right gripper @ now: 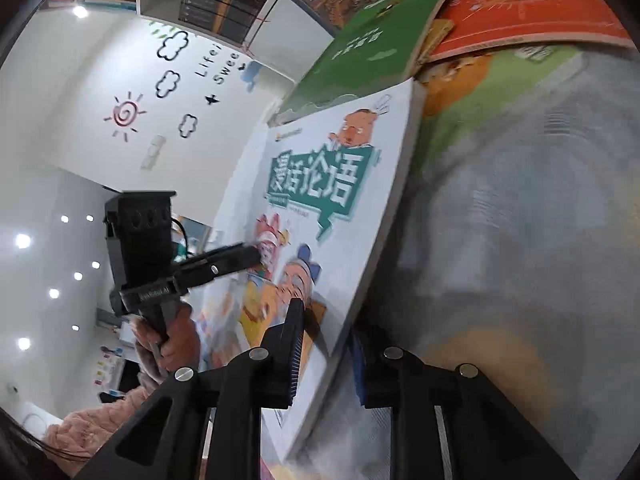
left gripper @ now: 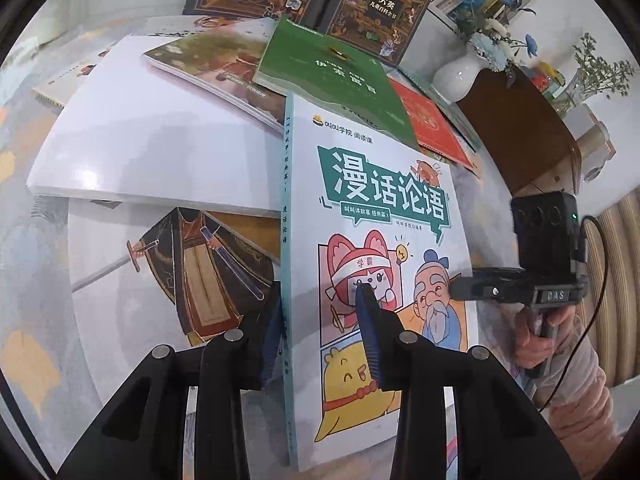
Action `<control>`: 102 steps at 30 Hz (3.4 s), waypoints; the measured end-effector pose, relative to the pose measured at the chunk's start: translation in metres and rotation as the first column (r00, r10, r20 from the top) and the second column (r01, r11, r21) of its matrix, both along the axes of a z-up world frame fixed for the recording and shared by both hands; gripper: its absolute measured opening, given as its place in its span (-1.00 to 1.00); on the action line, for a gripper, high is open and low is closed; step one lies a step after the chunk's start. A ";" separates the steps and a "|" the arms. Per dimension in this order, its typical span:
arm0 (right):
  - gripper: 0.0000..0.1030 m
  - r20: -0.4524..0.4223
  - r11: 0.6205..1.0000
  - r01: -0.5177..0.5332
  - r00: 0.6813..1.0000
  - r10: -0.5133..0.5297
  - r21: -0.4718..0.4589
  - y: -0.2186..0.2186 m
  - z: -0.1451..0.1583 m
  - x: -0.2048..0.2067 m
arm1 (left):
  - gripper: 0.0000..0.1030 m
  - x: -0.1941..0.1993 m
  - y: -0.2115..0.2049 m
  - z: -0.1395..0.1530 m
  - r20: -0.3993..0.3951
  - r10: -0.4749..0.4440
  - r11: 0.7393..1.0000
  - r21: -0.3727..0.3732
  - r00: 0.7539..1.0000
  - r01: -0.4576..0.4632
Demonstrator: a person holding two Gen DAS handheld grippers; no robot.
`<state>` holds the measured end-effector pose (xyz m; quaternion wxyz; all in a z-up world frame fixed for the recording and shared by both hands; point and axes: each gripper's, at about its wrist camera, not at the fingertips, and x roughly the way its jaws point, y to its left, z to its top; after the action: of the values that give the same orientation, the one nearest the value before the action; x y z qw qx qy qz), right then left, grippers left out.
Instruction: Organize books
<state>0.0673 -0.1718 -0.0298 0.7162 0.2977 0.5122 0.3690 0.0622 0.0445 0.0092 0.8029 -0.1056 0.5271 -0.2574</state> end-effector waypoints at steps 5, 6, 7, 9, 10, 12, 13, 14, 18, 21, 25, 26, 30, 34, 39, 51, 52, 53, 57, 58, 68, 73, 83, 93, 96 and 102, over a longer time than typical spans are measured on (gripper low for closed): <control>-0.64 -0.039 1.000 0.025 0.999 -0.025 -0.005 0.005 0.004 0.001 | -0.30 -0.005 -0.002 0.002 0.035 -0.004 0.999 0.032 0.999 0.003; -0.63 -0.036 0.999 0.033 0.999 -0.033 -0.010 0.005 0.004 0.000 | -0.29 -0.006 -0.003 0.002 0.040 0.003 0.999 0.038 0.999 -0.005; -0.63 -0.042 0.999 0.051 0.998 -0.052 -0.017 0.005 0.006 -0.001 | -0.29 -0.006 -0.004 0.003 0.040 0.013 0.999 0.039 0.999 -0.014; -0.59 -0.084 0.995 0.096 0.992 -0.097 -0.015 0.006 0.007 -0.003 | -0.30 -0.006 -0.006 0.004 0.026 0.034 0.998 0.049 0.999 -0.035; -0.58 -0.113 0.992 0.127 0.985 -0.129 -0.018 0.006 0.008 -0.004 | -0.30 -0.005 -0.007 0.006 0.011 0.038 0.997 0.062 0.999 -0.039; -0.58 -0.143 0.987 0.156 0.977 -0.160 -0.040 0.009 0.015 -0.006 | -0.30 -0.004 -0.009 0.008 -0.027 0.042 0.995 0.088 0.999 -0.040; -0.60 -0.141 0.986 0.159 0.976 -0.165 -0.052 0.011 0.019 -0.007 | -0.31 -0.004 -0.009 0.009 -0.041 0.046 0.994 0.102 0.998 -0.042; -0.60 -0.130 0.984 0.161 0.977 -0.170 -0.075 0.016 0.027 -0.009 | -0.33 -0.005 -0.010 0.010 -0.041 0.047 0.993 0.109 0.998 -0.042; -0.60 -0.109 0.980 0.156 0.980 -0.169 -0.120 0.029 0.051 -0.016 | -0.33 -0.010 -0.006 0.012 -0.040 0.048 0.992 0.116 0.998 -0.043; -0.60 -0.096 0.975 0.152 0.981 -0.168 -0.160 0.042 0.071 -0.024 | -0.33 -0.013 0.000 0.018 -0.041 0.053 0.994 0.094 0.998 -0.049; -0.60 -0.100 0.978 0.131 0.984 -0.148 -0.163 0.061 0.085 -0.031 | -0.34 -0.021 0.014 0.032 -0.041 0.019 0.999 -0.035 0.999 -0.021; -0.60 -0.091 0.978 0.121 0.986 -0.138 -0.171 0.067 0.088 -0.031 | -0.34 -0.025 0.016 0.038 -0.037 0.007 0.998 -0.069 0.999 -0.010; -0.60 -0.068 0.979 0.092 0.992 -0.106 -0.181 0.092 0.093 -0.028 | -0.29 -0.034 0.025 0.054 0.063 0.033 0.999 0.012 0.997 -0.034; -0.60 -0.091 0.974 0.083 0.990 -0.104 -0.210 0.095 0.069 -0.021 | -0.29 -0.028 0.058 0.037 0.000 0.096 0.995 0.031 0.995 -0.096; -0.62 -0.080 0.980 0.032 0.996 -0.048 -0.195 0.123 0.055 -0.010 | -0.29 -0.035 0.100 0.015 -0.051 0.194 0.981 0.031 0.980 -0.193; -0.63 -0.060 0.963 -0.133 0.991 0.123 -0.232 0.230 0.042 0.026 | -0.20 -0.044 0.191 -0.003 -0.038 0.387 0.921 0.058 0.921 -0.385; -0.63 -0.061 0.962 -0.140 0.990 0.129 -0.233 0.235 0.041 0.029 | -0.20 -0.044 0.196 -0.003 -0.036 0.400 0.916 0.060 0.916 -0.398; -0.62 -0.065 0.962 -0.147 0.989 0.135 -0.232 0.242 0.040 0.034 | -0.20 -0.045 0.203 -0.003 -0.034 0.414 0.909 0.062 0.910 -0.412; -0.62 -0.067 0.955 -0.188 0.982 0.177 -0.228 0.267 0.036 0.043 | -0.20 -0.047 0.232 -0.004 -0.019 0.481 0.875 0.072 0.876 -0.479; -0.63 -0.068 0.954 -0.200 0.980 0.189 -0.224 0.277 0.035 0.046 | -0.20 -0.048 0.237 -0.004 -0.015 0.494 0.868 0.070 0.869 -0.492; -0.61 -0.112 0.958 -0.235 0.970 0.218 -0.167 0.300 0.013 0.050 | -0.20 -0.052 0.268 -0.008 0.007 0.565 0.820 0.097 0.825 -0.563; -0.61 -0.115 0.962 -0.220 0.972 0.204 -0.161 0.292 0.012 0.047 | -0.16 -0.055 0.270 -0.012 -0.003 0.558 0.826 0.095 0.830 -0.555; -0.10 -0.147 0.965 -0.181 0.977 0.155 -0.189 0.255 0.035 0.036 | -0.12 -0.064 0.275 0.001 0.013 0.607 0.789 0.115 0.795 -0.604; -0.03 -0.017 0.959 0.095 0.995 -0.103 -0.266 0.150 0.063 0.043 | -0.01 -0.001 0.206 0.035 0.062 0.452 0.885 0.096 0.890 -0.456; -0.03 0.020 0.942 0.191 0.981 -0.193 -0.276 0.112 0.062 0.046 | 0.02 0.039 0.175 0.039 0.049 0.373 0.920 0.109 0.927 -0.376; 0.01 0.107 0.862 0.293 0.956 -0.274 -0.414 0.076 0.069 0.053 | 0.02 0.102 0.136 0.027 -0.006 0.318 0.928 0.210 0.948 -0.309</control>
<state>0.1201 -0.0955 0.0397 0.8212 0.1981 0.5150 0.1456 0.1645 0.1805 0.0359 0.8296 -0.1097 0.5433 -0.0677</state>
